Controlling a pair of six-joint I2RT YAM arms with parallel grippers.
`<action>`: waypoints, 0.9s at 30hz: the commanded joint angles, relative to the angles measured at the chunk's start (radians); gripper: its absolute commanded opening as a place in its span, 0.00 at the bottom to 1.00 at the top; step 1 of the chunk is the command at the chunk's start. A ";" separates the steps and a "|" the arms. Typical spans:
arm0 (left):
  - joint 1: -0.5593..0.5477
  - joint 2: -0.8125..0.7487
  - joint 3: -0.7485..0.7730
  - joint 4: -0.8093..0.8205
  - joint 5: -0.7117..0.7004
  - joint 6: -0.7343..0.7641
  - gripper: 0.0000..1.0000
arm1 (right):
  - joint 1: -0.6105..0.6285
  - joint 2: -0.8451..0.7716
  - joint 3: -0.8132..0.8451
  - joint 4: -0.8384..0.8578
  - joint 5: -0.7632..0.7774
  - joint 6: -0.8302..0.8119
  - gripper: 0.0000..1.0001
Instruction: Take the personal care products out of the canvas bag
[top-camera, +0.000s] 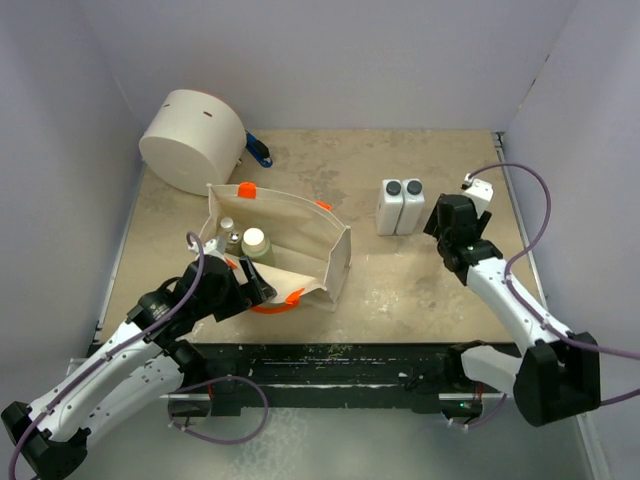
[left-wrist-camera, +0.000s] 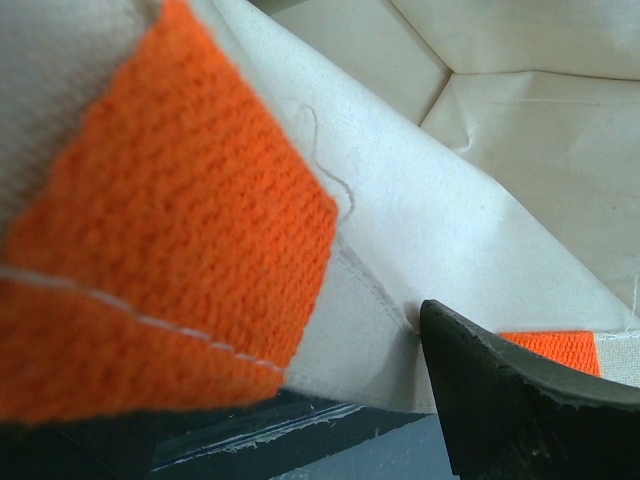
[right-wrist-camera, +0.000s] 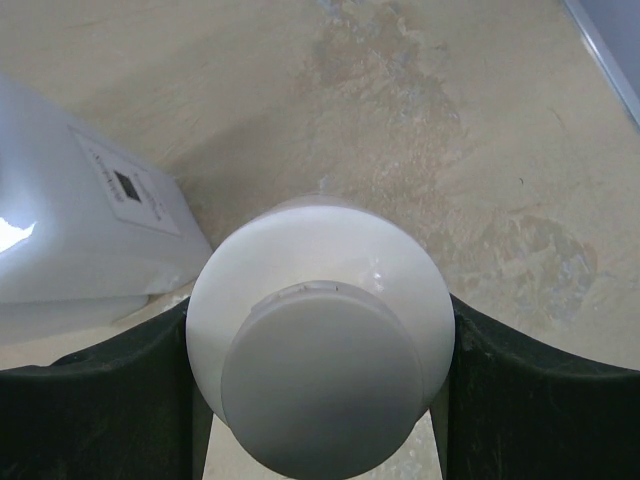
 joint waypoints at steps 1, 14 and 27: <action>-0.004 -0.013 0.034 -0.003 0.004 0.030 0.99 | -0.095 0.104 0.077 0.245 -0.180 -0.060 0.00; -0.005 -0.010 0.025 0.008 0.011 0.030 0.99 | -0.143 0.358 0.203 0.285 -0.248 -0.146 0.00; -0.005 0.004 0.030 0.025 0.024 0.031 0.99 | -0.143 0.338 0.136 0.331 -0.288 -0.135 0.57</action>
